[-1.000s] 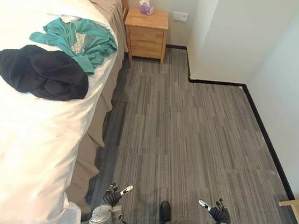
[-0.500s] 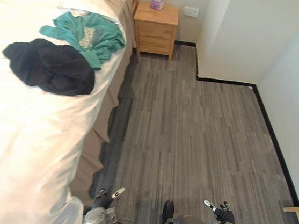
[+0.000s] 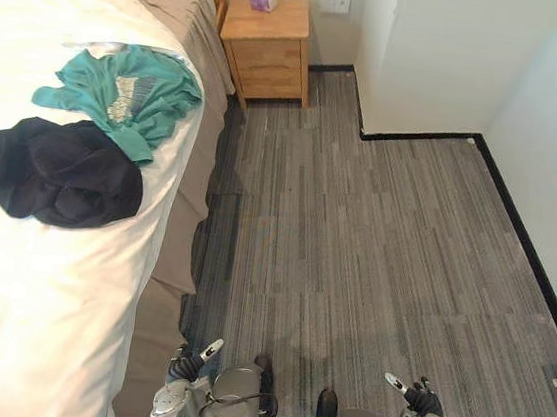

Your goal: Tidy the bed and pick cloth on bed and put in laundry

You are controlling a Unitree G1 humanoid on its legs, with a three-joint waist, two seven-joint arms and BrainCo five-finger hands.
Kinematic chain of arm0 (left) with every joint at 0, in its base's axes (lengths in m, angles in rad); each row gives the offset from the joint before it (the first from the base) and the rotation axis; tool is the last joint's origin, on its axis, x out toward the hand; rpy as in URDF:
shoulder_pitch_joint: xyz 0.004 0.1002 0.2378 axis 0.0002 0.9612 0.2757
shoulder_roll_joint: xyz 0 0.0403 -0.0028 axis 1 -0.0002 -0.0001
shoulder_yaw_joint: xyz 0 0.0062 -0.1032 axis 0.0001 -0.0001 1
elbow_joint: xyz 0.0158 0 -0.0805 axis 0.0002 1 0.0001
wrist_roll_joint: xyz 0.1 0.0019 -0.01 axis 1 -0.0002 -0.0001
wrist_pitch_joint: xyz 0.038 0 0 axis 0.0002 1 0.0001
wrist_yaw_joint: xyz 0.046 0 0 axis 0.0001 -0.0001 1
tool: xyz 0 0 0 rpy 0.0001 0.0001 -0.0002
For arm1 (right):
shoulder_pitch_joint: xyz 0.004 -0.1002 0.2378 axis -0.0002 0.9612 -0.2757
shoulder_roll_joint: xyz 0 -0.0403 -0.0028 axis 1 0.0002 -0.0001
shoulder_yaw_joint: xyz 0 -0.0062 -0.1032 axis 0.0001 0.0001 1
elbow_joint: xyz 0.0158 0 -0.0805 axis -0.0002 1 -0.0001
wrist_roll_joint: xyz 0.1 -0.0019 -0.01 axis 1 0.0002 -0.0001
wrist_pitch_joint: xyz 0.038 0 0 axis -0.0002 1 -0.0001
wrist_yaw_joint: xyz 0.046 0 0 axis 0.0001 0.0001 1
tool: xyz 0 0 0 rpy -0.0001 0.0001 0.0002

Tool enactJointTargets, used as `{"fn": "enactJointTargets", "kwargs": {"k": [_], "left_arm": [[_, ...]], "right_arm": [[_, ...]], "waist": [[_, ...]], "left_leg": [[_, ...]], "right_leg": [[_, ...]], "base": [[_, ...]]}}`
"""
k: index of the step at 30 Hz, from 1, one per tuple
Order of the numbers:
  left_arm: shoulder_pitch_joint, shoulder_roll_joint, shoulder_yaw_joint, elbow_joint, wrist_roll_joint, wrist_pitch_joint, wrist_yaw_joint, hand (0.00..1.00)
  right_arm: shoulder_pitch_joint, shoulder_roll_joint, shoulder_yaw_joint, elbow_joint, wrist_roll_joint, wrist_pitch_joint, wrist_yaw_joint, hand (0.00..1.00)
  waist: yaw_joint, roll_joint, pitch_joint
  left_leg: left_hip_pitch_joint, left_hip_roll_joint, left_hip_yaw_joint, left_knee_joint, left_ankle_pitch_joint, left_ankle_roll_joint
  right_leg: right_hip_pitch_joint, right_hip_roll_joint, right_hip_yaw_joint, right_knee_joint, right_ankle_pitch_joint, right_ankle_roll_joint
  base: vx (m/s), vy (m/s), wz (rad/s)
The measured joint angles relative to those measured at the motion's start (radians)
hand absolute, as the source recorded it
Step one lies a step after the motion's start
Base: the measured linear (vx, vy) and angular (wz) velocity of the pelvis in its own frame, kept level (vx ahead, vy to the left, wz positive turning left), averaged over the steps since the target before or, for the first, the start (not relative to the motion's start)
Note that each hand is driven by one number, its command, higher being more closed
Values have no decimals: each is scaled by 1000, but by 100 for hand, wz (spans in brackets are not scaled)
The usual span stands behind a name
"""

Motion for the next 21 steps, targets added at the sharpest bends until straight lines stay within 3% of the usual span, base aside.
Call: {"fn": "enactJointTargets", "kwargs": {"k": [1, 2, 4, 7, 9, 10, 11, 13, 14, 15, 16, 18, 19, 21], "left_arm": [[-2, 0, 0, 0, 1, 1, 0, 0], [-7, 5, 0, 0, 1, 0, 0, 0], [-8, 24, 2, -1, 0, 0, 0, 0], [-3, 20, 2, 1, 1, 4, -1, 0], [8, 20, 1, 1, 18, 7, -2, 0], [11, 23, -1, 1, 27, 9, -2, 0], [14, 30, -9, 3, 37, 10, -2, 0], [15, 34, -21, 10, 43, 23, -2, 0], [14, 33, -21, 19, 51, 23, -1, 0], [10, 30, -20, 29, 59, 23, -1, 0], [8, 30, -20, 31, 59, 24, -1, 0], [12, 30, -19, 30, 58, 23, 0, 0], [13, 30, -19, 31, 58, 23, 0, 0], [11, 27, -19, 31, 58, 22, 0, 0]], "right_arm": [[0, 1, 0, 3, 0, 0, -1, 0], [-12, 13, 2, 16, -1, 0, -2, 0], [-13, 44, 1, 22, -11, 3, 2, 0], [-16, 41, -28, 28, -40, 5, 9, 0], [-13, 39, -39, 29, -45, 6, 18, 0], [-11, 40, -39, 28, -51, 6, 20, 0], [-8, 42, -40, 26, -57, 5, 24, 0], [-10, 33, -50, 14, -59, 4, 25, 0], [-18, 30, -56, 14, -59, 4, 23, 0], [-29, 28, -65, 14, -59, 1, 23, 0], [-32, 28, -65, 11, -59, -1, 23, 0], [-33, 25, -64, -3, -60, -5, 23, 0], [-33, 25, -64, -5, -59, -6, 23, 0], [-33, 27, -61, -6, -58, -11, 23, 0]], "waist": [[4, 1, -1], [9, -19, -5], [13, -61, -7], [19, -55, -12], [14, -57, -18], [8, -61, -18], [-2, -65, -18], [-20, -63, -17], [-36, -43, -8], [-43, -28, 1], [-43, -24, 6], [-42, -11, 6], [-47, -10, 5], [-52, -25, 5]], "left_leg": [[7, -3, 3, 1, 45, 30], [15, -26, 25, 7, 47, 97], [24, -66, 48, 21, 6, 134], [94, -94, 67, 19, -68, 149], [176, -115, 61, 4, -127, 157], [196, -122, 47, 1, -145, 161], [219, -130, 35, 2, -165, 164], [295, -131, -13, 2, -192, 171], [339, -114, -56, -1, -200, 175], [378, -80, -82, -1, -210, 172], [395, -62, -89, 0, -211, 169], [431, -1, -119, 13, -219, 146], [438, 13, -121, 13, -226, 133], [465, 35, -129, 11, -261, 74]], "right_leg": [[6, -5, 6, 1, -11, 16], [10, -32, 11, 11, -28, 42], [3, -79, 10, 42, -39, 60], [-40, -110, 22, 238, -68, 108], [-150, -130, 21, 584, -59, 155], [-189, -141, 20, 674, -38, 181], [-235, -159, 19, 801, -18, 186], [-313, -201, -70, 1000, -56, 120], [-335, -210, -131, 1015, -99, 91], [-356, -196, -187, 971, -134, 57], [-372, -184, -208, 932, -146, 47], [-441, -126, -226, 673, -129, 48], [-454, -112, -220, 587, -100, 48], [-490, -88, -159, 301, 61, 41]], "base": [[437, 222, -21], [442, 216, -12], [413, 189, -7], [383, 201, -21], [321, 179, -9], [281, 129, 18], [401, 105, 37], [462, 65, 65], [529, -59, 89], [439, -67, 76], [426, -112, 62], [473, -200, 62], [555, -284, 71], [454, -280, 62]]}}
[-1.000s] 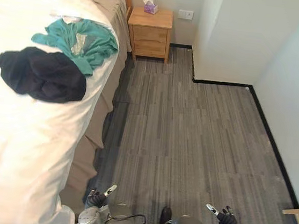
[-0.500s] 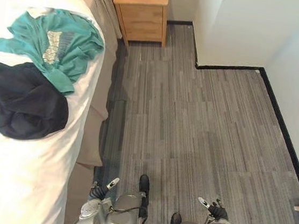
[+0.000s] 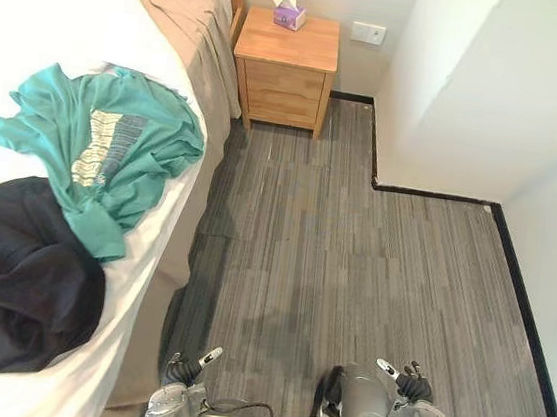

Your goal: Tidy the bed and pick cloth on bed and put in laundry

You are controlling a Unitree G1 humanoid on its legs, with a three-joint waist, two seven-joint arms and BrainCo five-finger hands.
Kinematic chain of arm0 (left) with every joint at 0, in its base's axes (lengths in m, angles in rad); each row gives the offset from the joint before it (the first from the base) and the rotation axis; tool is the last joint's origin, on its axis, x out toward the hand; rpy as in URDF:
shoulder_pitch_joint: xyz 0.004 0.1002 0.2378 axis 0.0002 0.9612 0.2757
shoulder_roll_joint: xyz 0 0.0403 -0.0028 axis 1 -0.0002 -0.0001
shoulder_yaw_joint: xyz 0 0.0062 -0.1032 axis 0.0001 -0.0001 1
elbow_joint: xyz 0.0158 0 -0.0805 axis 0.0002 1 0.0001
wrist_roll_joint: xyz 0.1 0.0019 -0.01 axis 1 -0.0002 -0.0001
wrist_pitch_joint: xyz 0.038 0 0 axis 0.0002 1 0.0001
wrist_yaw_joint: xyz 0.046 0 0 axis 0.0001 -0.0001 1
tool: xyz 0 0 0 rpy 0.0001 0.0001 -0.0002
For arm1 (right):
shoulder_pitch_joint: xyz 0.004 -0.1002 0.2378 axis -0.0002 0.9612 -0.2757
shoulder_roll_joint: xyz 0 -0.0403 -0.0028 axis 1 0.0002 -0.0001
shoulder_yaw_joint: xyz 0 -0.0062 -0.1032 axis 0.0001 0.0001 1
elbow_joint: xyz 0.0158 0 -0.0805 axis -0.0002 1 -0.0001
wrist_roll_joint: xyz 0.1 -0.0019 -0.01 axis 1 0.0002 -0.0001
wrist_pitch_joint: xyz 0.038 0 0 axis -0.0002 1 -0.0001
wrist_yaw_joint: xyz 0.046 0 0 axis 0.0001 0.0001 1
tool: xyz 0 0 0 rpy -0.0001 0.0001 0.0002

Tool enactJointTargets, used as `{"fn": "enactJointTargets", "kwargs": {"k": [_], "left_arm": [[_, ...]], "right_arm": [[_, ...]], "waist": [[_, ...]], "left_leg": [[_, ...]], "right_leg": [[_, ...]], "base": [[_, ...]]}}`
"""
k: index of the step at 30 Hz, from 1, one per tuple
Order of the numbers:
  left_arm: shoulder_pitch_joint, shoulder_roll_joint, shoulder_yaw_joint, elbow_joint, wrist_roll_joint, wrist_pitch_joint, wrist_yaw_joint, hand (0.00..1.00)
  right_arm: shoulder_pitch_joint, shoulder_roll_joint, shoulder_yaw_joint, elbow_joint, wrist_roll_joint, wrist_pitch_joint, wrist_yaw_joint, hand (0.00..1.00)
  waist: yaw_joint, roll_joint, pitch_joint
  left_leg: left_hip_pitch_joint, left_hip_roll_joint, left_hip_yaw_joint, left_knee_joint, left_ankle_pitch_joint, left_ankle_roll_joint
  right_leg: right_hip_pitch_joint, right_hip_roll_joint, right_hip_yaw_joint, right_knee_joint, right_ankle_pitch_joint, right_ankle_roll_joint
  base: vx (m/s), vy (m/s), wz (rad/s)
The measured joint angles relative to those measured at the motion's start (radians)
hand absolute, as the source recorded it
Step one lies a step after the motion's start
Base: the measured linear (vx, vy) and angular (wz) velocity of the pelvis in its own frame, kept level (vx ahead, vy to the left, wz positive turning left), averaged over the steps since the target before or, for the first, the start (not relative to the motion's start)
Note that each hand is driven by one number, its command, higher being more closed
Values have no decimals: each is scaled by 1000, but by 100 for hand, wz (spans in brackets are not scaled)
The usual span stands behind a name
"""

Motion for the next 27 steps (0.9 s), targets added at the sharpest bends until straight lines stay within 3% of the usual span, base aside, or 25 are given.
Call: {"fn": "enactJointTargets", "kwargs": {"k": [1, 2, 3, 4, 6, 7, 10, 11, 12, 14, 16, 19, 20, 21, 22, 23, 24, 26, 27], "left_arm": [[8, 5, 4, 3, 2, -2, 0, 0], [-11, -10, 22, 29, 2, 0, 1, 0], [-16, -18, 32, 32, 4, -3, -2, 0], [-28, -36, 60, 45, 14, -9, -1, 0], [-21, -46, 102, 49, 22, -15, -1, 0], [-18, -55, 116, 47, 23, -17, 0, 0], [-18, -78, 177, 34, 37, -21, -1, 0], [-13, -80, 201, 33, 28, -18, -1, 0], [-13, -75, 208, 22, 4, -20, 1, 0], [-14, -83, 196, 0, -2, -22, 1, 0], [-12, -76, 187, -3, -2, -26, 0, 0], [-16, -79, 169, -5, -2, -29, 0, 0], [-19, -73, 149, -5, -2, -29, 0, 0], [-20, -73, 138, -3, -2, -28, 0, 0], [-20, -74, 129, -1, -2, -27, 0, 0], [-25, -62, 124, -2, -1, -27, -2, 0], [-25, -37, 101, -1, -1, -27, -2, 0], [-28, -15, 81, -1, -2, -25, -4, 0], [-32, -13, 81, -1, -2, -23, -8, 0]], "right_arm": [[1, 6, 2, 5, 1, 0, -1, 0], [-19, -8, -5, 22, -2, 1, -1, 0], [-35, -11, -6, 30, -3, 1, -1, 0], [-50, -9, -18, 38, -5, 2, 1, 0], [-45, -1, -26, 38, -11, 0, 2, 0], [-40, -1, -25, 37, -12, 0, 3, 0], [-31, 0, -20, 31, -21, 3, 7, 0], [-21, -7, -2, 29, -22, 9, 7, 0], [-7, -11, 8, 23, -22, 13, 4, 0], [5, -10, 14, 30, -22, 16, 2, 0], [4, -9, 14, 39, -22, 17, 0, 0], [1, -7, 16, 43, -22, 22, 0, 0], [2, -7, 17, 43, -22, 22, 0, 0], [4, -8, 16, 42, -22, 22, -1, 0], [7, -10, 16, 42, -22, 21, -1, 0], [13, -11, 18, 50, -22, 23, -4, 0], [20, 7, 30, 54, -22, 23, -6, 0], [13, 23, 40, 64, -28, 22, -4, 0], [11, 24, 40, 66, -36, 23, -4, 0]], "waist": [[-6, -19, -4], [2, 19, -4], [3, 25, -2], [-4, 29, 9], [-8, 22, 5], [-9, 24, 2], [-5, 40, -1], [-3, 41, 3], [13, 47, 6], [22, 37, 11], [22, 35, 13], [24, 30, 14], [28, 27, 13], [33, 28, 12], [36, 34, 9], [57, 22, 2], [61, -11, -13], [66, -40, -19], [74, -44, -19]], "left_leg": [[25, 1, -15, -1, -29, -46], [38, 46, -13, -4, -38, -70], [33, 56, -11, -4, -16, -86], [47, 56, -20, -15, 50, -98], [99, 69, -25, -13, 125, -115], [99, 78, -36, 8, 135, -115], [-25, 131, -99, 320, 185, -116], [-124, 148, -124, 523, 300, -121], [-213, 176, -114, 727, 259, -132], [-296, 182, -47, 852, 148, -129], [-356, 172, 27, 825, 59, -121], [-427, 101, 82, 576, -10, -116], [-435, 59, 81, 409, -3, -117], [-431, 27, 81, 231, 58, -108], [-431, 18, 79, 155, 104, -97], [-410, -10, 91, 108, 177, -37], [-386, -40, 105, 70, 184, -29], [-397, -60, 113, 86, 172, 0], [-396, -61, 141, 110, 164, 21]], "right_leg": [[5, -4, 47, -142, 184, 12], [17, 44, 30, -133, 230, -31], [10, 47, 32, -114, 208, -53], [-20, 41, 29, 11, 120, -72], [-9, 35, 18, 127, 16, -87], [2, 38, 8, 140, -7, -92], [94, 79, -37, 105, -79, -102], [152, 102, -42, 59, -87, -111], [221, 124, -43, 4, -90, -119], [314, 127, -42, -52, -86, -129], [393, 123, -25, -113, -87, -128], [467, 88, 12, -174, -89, -107], [480, 68, 28, -190, -93, -88], [494, 53, 43, -199, -104, -67], [501, 51, 45, -201, -111, -55], [519, 33, 61, -207, -128, -31], [525, 9, 70, -224, -124, -28], [534, -10, 75, -250, -102, -12], [549, -19, 86, -255, -76, 12]], "base": [[525, -349, 40], [505, -331, 27], [527, -354, 8], [325, -225, 14], [455, -287, 20], [521, -331, 31], [330, -244, 31], [326, -181, 9], [335, -164, -1], [335, -113, -13], [296, -56, -24], [375, 103, -37], [374, 186, -38], [369, 208, -34], [367, 251, -29], [390, 212, -3], [404, 189, 4], [392, 142, 16], [412, 173, 7]]}}
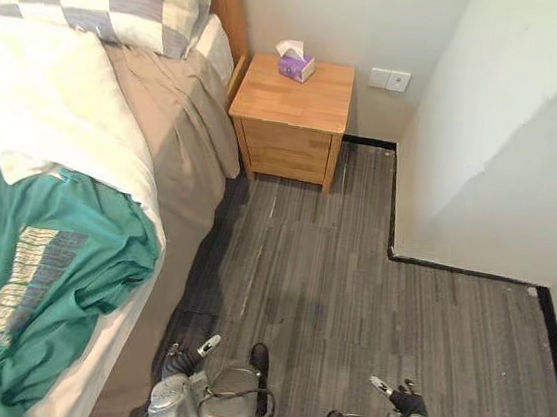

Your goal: Tidy the bed and pick cloth on bed and put in laundry

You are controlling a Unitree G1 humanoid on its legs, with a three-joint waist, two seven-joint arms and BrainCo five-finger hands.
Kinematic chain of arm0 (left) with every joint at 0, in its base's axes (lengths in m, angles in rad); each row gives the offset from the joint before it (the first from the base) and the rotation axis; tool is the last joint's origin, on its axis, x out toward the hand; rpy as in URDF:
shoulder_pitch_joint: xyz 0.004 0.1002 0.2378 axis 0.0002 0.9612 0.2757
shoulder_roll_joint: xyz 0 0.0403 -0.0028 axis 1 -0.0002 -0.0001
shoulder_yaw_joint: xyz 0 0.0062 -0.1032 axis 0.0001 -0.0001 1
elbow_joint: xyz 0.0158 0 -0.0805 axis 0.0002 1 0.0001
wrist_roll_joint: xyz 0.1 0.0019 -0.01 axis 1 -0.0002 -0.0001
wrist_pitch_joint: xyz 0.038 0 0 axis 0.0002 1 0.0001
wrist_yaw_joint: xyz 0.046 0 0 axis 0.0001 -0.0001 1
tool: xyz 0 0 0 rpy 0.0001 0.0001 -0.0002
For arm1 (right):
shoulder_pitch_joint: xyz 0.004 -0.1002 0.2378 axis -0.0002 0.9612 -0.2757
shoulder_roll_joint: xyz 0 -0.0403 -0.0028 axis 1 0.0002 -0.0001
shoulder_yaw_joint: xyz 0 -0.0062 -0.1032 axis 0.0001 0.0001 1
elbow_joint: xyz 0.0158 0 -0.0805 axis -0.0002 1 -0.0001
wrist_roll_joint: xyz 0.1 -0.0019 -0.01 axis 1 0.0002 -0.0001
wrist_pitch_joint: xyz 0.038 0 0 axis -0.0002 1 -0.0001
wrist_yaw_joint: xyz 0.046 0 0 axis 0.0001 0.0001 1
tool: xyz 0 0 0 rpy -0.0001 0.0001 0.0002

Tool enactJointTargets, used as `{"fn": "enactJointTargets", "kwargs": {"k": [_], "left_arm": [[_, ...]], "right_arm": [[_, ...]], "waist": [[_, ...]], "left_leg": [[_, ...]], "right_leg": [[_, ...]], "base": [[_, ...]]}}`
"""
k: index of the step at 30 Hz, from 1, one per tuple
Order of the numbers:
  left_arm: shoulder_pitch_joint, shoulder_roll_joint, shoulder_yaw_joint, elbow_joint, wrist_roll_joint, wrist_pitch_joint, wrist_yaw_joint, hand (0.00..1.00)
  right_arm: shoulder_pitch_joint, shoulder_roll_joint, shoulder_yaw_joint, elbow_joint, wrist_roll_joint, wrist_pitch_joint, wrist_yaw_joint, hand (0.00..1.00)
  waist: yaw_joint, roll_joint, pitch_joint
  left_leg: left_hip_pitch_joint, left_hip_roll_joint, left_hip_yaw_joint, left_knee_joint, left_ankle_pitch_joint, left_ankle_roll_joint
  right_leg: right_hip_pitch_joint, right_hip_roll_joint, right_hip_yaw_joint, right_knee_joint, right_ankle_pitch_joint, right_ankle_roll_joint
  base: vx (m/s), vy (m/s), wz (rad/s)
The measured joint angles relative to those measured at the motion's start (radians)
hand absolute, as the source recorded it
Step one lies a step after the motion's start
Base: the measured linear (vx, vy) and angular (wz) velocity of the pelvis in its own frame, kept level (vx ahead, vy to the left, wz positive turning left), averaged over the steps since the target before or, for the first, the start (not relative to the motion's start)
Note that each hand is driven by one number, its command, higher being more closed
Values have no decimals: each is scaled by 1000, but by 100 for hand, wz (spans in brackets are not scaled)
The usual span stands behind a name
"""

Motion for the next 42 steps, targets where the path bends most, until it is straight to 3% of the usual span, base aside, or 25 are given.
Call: {"fn": "enactJointTargets", "kwargs": {"k": [1, 3, 4, 5, 6, 7, 9, 11, 13, 14, 16, 17, 18, 19, 21, 22, 23, 27, 29, 31, 32, 34, 36, 38, 42], "left_arm": [[4, -1, 6, 3, 1, 2, -10, 0], [17, -2, 32, 8, 2, 5, -15, 0], [30, -11, 45, 11, 2, 8, -15, 0], [37, -5, 46, 17, 3, 11, -15, 0], [37, 3, 43, 19, 5, 17, -16, 0], [38, 23, 39, 35, 13, 28, -14, 0], [39, 41, 34, 47, 25, 41, -14, 0], [39, 36, 30, 46, 33, 43, -14, 0], [42, 26, 27, 46, 32, 43, -13, 0], [40, 17, 26, 46, 32, 43, -13, 0], [38, 19, 27, 45, 31, 35, -13, 0], [38, 24, 28, 47, 32, 30, -13, 0], [22, -5, 30, 50, 32, 30, -12, 0], [21, -22, 36, 41, 32, 27, -15, 0], [25, -49, 85, 35, 44, 10, -13, 0], [30, -54, 90, 40, 45, 10, -14, 0], [36, -69, 110, 38, 46, 7, -14, 0], [38, -78, 115, 14, 48, 6, -14, 0], [38, -66, 101, -15, 30, 3, -12, 0], [50, -54, 63, -22, 17, 3, -12, 0], [55, -45, 23, -34, 10, 1, -13, 0], [57, -38, -24, -36, 9, 0, -14, 0], [59, -14, -53, -42, 1, -3, -13, 0], [57, 4, -53, -52, -3, -4, -9, 0], [73, 17, -51, -50, -37, -7, 2, 0]], "right_arm": [[0, 0, -1, 1, -10, 1, 1, 0], [0, -5, -5, 2, -24, 0, 6, 0], [0, -13, -9, 2, -24, -1, 7, 0], [0, -17, -8, -1, -24, 0, 7, 0], [1, -16, -7, -5, -23, 0, 7, 0], [7, -13, -8, -26, -23, -1, 9, 0], [24, -14, -6, -44, -23, -3, 10, 0], [24, -15, -7, -55, -23, -11, 9, 0], [4, -24, -7, -56, -23, -14, 10, 0], [-3, -32, -5, -63, -23, -14, 9, 0], [-4, -29, -2, -68, -23, -15, 7, 0], [-2, -16, -8, -66, -21, -14, 7, 0], [-13, -31, -14, -64, -24, -12, 4, 0], [-14, -30, -16, -66, -24, -11, 4, 0], [-10, -29, -15, -73, -24, -11, 5, 0], [-8, -32, -3, -72, -25, -10, 6, 0], [-7, -40, 15, -72, -38, -9, 8, 0], [0, -46, 36, -76, -60, -6, 9, 0], [18, -42, 46, -82, -62, -7, 7, 0], [26, -42, 55, -80, -62, -7, 6, 0], [18, -47, 69, -75, -62, -7, 6, 0], [-2, -58, 75, -62, -63, -5, 6, 0], [-28, -44, 96, -50, -68, -2, 8, 0], [-49, -30, 104, -34, -90, 1, 7, 0], [-47, -2, 104, -25, -101, 3, 5, 0]], "waist": [[3, 1, -5], [5, 8, -14], [2, 28, -30], [-5, 19, -27], [-13, 10, -22], [-25, 7, -17], [-33, 0, -17], [-46, 8, -18], [-61, 41, -7], [-66, 61, -2], [-66, 54, -1], [-69, 26, -1], [-63, 74, 9], [-58, 74, 11], [-63, 69, 11], [-62, 62, 5], [-62, 82, -17], [-67, 91, -20], [-67, 80, -12], [-56, 75, -7], [-58, 77, -7], [-60, 94, -10], [-57, 60, -16], [-50, 32, -4], [-26, 34, -1]], "left_leg": [[22, -3, 22, 7, -7, 10], [69, -9, 34, -20, -31, 22], [120, -3, 37, -73, -60, 16], [168, -19, 32, -115, -92, 13], [192, -31, 18, -121, -101, 16], [232, -42, -7, -116, -126, 21], [301, -42, -41, -116, -144, 29], [346, -17, -102, -127, -145, 29], [360, 37, -141, -122, -143, 25], [364, 73, -165, -114, -142, 24], [364, 93, -204, -114, -145, 18], [372, 93, -227, -114, -166, -21], [380, 131, -230, -116, -172, -48], [376, 123, -231, -113, -154, -62], [424, 123, -238, -118, -100, -93], [425, 130, -241, -116, -99, -94], [421, 150, -258, -101, -98, -95], [304, 195, -314, 86, -91, -107], [184, 248, -187, 316, -81, -154], [143, 269, -15, 380, -147, -155], [108, 235, 68, 335, -170, -144], [72, 181, 121, 206, -123, -85], [104, 90, 92, 38, -75, -46], [103, 41, 62, -17, -36, -27], [151, 25, 46, -31, -30, -25]], "right_leg": [[15, -5, 16, 12, 27, 9], [-15, -6, 38, 117, 22, 16], [-84, -7, 52, 291, -4, 64], [-176, -35, 54, 528, -10, 134], [-217, -52, 54, 637, 16, 163], [-283, -84, 45, 819, 18, 155], [-326, -112, -13, 940, -55, 84], [-377, -106, -77, 885, -108, 19], [-421, -48, -68, 731, -125, 10], [-441, -4, -33, 575, -108, 21], [-451, 18, 54, 296, 5, 28], [-427, 7, 101, 174, 169, 57], [-401, 38, 68, 186, 158, 30], [-412, 34, 68, 229, 137, 19], [-435, 17, 69, 448, -3, -16], [-439, 18, 65, 475, -25, -21], [-431, 22, 47, 497, -58, -28], [-327, 21, -85, 422, -89, -53], [-183, 5, -208, 309, -88, -55], [-93, -13, -276, 269, -88, -54], [-66, -34, -293, 271, -87, -52], [-52, -37, -307, 274, -82, -25], [-49, -68, -308, 222, -75, -1], [-11, -84, -320, 160, -59, 21], [69, -83, -320, 122, -36, 51]], "base": [[311, 143, -4], [222, 128, -22], [272, 138, -17], [268, 122, 1], [327, 75, 31], [291, 46, 42], [283, 6, 59], [422, -129, 99], [446, -234, 88], [358, -261, 78], [394, -323, 91], [423, -374, 86], [397, -353, 79], [334, -299, 62], [316, -272, 61], [343, -240, 55], [268, -167, 45], [288, -221, 99], [183, -110, 150], [134, -4, 132], [119, 136, 142], [78, 152, 114], [115, 151, 115], [104, 58, 83], [93, -23, 32]]}}
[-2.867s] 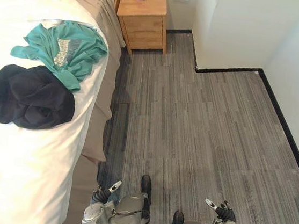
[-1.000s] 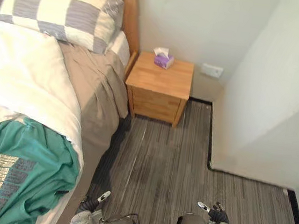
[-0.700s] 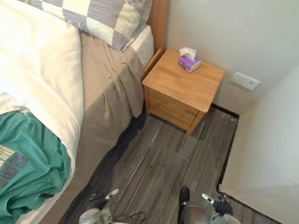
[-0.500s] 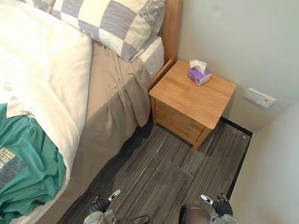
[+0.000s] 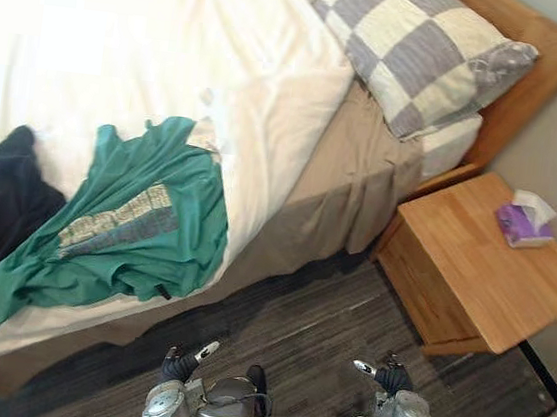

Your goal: Tidy the bed and pick cloth on bed and put in laundry

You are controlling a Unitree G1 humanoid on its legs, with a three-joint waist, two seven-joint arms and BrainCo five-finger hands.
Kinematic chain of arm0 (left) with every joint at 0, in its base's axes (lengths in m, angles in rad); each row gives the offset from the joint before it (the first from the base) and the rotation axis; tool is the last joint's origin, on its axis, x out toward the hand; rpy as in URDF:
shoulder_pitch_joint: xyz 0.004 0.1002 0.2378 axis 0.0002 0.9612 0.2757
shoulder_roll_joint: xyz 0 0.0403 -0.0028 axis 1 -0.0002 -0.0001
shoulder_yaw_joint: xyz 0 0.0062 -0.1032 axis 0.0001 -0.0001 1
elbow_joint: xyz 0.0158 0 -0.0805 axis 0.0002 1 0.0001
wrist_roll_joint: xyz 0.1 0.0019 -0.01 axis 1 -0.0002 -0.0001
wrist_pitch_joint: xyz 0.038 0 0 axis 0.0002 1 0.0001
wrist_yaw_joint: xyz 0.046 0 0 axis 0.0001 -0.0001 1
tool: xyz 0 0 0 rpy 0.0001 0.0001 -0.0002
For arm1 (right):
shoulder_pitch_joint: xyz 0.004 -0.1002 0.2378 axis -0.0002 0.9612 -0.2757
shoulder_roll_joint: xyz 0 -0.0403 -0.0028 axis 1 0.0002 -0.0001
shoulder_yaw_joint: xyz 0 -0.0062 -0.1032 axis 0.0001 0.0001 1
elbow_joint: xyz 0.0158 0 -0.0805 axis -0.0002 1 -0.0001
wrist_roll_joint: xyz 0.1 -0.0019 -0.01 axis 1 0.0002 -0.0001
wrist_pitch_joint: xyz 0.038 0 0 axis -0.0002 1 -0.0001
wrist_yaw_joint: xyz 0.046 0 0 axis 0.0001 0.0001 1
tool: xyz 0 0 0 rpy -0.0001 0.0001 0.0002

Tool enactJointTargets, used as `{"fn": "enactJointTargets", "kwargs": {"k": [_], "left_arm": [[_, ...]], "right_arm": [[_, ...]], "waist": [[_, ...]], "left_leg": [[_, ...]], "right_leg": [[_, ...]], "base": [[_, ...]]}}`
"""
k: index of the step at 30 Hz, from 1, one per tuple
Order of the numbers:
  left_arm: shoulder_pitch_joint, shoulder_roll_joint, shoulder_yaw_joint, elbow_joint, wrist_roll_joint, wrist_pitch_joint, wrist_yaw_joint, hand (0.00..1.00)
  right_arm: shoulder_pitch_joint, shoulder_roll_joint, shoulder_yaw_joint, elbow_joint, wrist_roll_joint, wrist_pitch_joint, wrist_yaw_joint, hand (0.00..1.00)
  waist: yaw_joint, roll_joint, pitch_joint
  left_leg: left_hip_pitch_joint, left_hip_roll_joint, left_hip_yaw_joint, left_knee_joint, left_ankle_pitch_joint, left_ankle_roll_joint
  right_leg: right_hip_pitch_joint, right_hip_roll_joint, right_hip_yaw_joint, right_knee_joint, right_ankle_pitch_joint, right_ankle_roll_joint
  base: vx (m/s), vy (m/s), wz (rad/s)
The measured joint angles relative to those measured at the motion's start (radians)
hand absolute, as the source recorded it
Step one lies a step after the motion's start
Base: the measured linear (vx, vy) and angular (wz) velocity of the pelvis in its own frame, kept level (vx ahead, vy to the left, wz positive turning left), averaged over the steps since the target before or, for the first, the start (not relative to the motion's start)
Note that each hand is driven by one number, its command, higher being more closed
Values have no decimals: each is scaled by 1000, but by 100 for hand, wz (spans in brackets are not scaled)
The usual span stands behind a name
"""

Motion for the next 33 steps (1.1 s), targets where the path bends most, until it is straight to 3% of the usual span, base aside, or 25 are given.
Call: {"fn": "enactJointTargets", "kwargs": {"k": [2, 5, 7, 9, 10, 11, 12, 14, 17, 18, 19, 20, 21, 23, 24, 27, 29, 33], "left_arm": [[2, 0, 3, 2, -1, -1, 7, 0], [3, 2, 10, 22, -1, 2, 6, 0], [2, -15, 9, 36, 0, 7, 5, 0], [1, -7, 5, 44, 0, 9, 4, 0], [-1, 17, -5, 46, 6, 11, 4, 0], [-3, 36, -22, 54, 18, 14, 4, 0], [-8, 54, -32, 58, 21, 17, 4, 0], [-8, 54, -31, 59, 23, 16, 4, 0], [-6, 56, -26, 64, 55, 20, 4, 0], [-8, 53, -8, 65, 65, 22, 4, 0], [-7, 52, 11, 64, 71, 22, 4, 0], [-20, 36, 53, 84, 83, 25, 5, 0], [-17, 7, 81, 87, 92, 25, 5, 0], [-19, -41, 100, 81, 95, 21, 5, 0], [-19, -52, 101, 78, 95, 21, 5, 0], [-20, -63, 100, 66, 96, 20, 2, 0], [-19, -53, 104, 64, 96, 21, 2, 0], [-3, -52, 132, 46, 96, 25, 1, 0]], "right_arm": [[1, 0, -2, 0, 0, 0, 0, 0], [9, 3, -27, 1, 0, 5, 1, 0], [11, -20, -56, 2, 0, 8, -1, 0], [33, -18, -79, -11, 6, 9, -1, 0], [47, -3, -78, -29, 3, 8, -1, 0], [49, 5, -73, -39, 2, 8, -2, 0], [57, 10, -57, -59, 1, 7, 0, 0], [62, 7, -53, -77, 1, 5, 0, 0], [69, -4, -31, -97, 2, 2, -1, 0], [76, -2, -26, -97, 2, -3, -1, 0], [83, 1, -22, -97, 2, -5, -1, 0], [83, 7, -25, -103, 10, -9, 0, 0], [97, -9, -29, -120, 10, -6, -2, 0], [100, -35, -28, -129, 10, -5, -1, 0], [100, -40, -28, -128, 10, -4, -1, 0], [118, -21, -41, -139, 47, -6, -3, 0], [129, -15, -61, -146, 66, -5, -7, 0], [211, -2, -90, -335, 90, -1, -12, 0]], "waist": [[2, -1, -1], [-5, -7, -1], [-34, 17, -7], [-43, 3, -1], [-40, -14, -1], [-50, -27, 0], [-56, -41, -2], [-56, -35, 1], [-60, -23, 4], [-58, -30, 1], [-57, -44, -5], [-58, -40, -8], [-58, -12, -20], [-59, 31, -23], [-58, 41, -25], [-59, 35, -29], [-59, 16, -35], [-57, 3, -44]], "left_leg": [[21, -1, -1, -32, 18, -7], [70, -27, 0, -189, 102, -10], [91, -25, 1, -245, 109, 0], [113, -29, -7, -250, 87, 10], [140, -39, -40, -257, 85, 22], [147, -41, -63, -257, 78, 30], [147, -34, -93, -255, 74, 33], [147, -13, -124, -252, 76, 30], [147, 9, -174, -243, 73, 7], [143, 2, -182, -243, 66, -9], [144, -10, -179, -244, 57, -17], [160, 10, -113, -236, 30, -34], [163, 54, 22, -220, 33, -45], [184, 89, 47, -228, 45, -98], [192, 97, 55, -234, 46, -105], [237, 117, 81, -261, 48, -119], [242, 117, 96, -261, 47, -121], [251, 109, 125, -261, 44, -126]], "right_leg": [[17, 1, 0, -13, 7, 11], [-7, 1, -14, 11, 14, 23], [-53, -9, -28, 131, 12, 26], [-134, -67, -10, 391, 19, 24], [-204, -108, 37, 570, 57, -18], [-252, -111, 89, 648, 25, -26], [-298, -88, 143, 661, -55, -26], [-359, -36, 198, 602, -105, -21], [-388, 52, 307, 346, -93, -12], [-383, 68, 358, 218, -48, -29], [-381, 61, 374, 168, -4, -40], [-362, 60, 356, 162, 50, -56], [-344, 74, 333, 134, 48, -59], [-324, 99, 326, 118, 45, -63], [-312, 112, 324, 107, 47, -65], [-256, 141, 318, 57, 49, -69], [-241, 141, 318, 37, 50, -68], [-217, 129, 320, -12, 73, -57]], "base": [[16, -107, 9], [-27, -77, 18], [-14, 45, 51], [2, 81, 52], [51, 31, 45], [108, -1, 67], [141, -2, 79], [147, -5, 66], [126, -84, 57], [88, -127, 41], [130, -193, 42], [181, -178, 33], [213, -182, 31], [235, -130, 11], [241, -108, -6], [177, -56, -7], [137, -5, -3], [86, 40, -5]]}}
